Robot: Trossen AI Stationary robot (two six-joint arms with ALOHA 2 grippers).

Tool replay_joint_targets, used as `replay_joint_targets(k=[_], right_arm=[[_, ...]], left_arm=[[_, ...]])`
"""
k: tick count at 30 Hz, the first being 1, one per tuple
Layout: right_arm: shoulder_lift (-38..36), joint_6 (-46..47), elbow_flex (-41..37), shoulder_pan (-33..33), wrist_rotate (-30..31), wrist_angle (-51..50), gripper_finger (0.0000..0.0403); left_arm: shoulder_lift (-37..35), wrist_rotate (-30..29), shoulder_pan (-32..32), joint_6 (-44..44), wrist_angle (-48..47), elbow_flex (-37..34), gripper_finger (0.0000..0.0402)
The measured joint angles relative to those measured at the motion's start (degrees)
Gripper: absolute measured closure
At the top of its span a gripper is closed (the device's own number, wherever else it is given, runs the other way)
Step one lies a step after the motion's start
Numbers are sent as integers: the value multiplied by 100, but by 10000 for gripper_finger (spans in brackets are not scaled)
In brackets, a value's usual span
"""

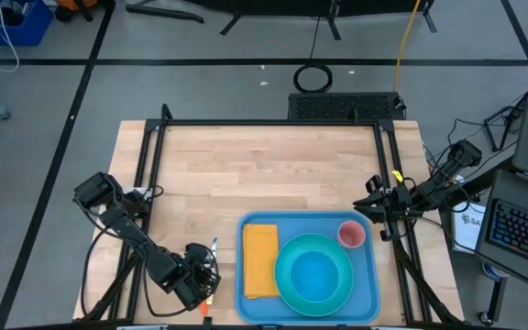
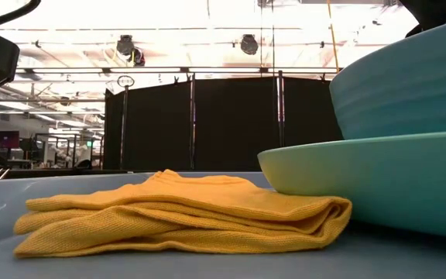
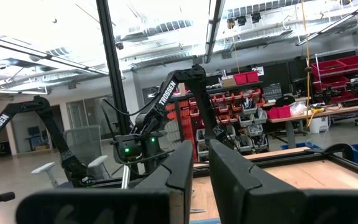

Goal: Set up tray
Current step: Put the orange fork on top of the yellow table napkin

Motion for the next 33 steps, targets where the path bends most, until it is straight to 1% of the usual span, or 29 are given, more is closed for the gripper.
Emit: replay_joint_targets(k=[9,16,22,25,29,33], right_arm=[[0,2,2,2,0,0,360],[0,2,1,1,1,0,360],[1,1,2,2,1,0,360],[1,2,0,1,1,0,360],[0,1,2,0,0,0,360],[0,2,0,1,2,0,360]], left_arm=[[0,-46,13,35,5,0,213],[-2,-48,72,154,207,0,213],[-2,-45,83,237,106,0,213],[-2,144,81,110,-12,0,213],[-2,153,81,122,101,0,214],[89,154,107,181,98,11,233]])
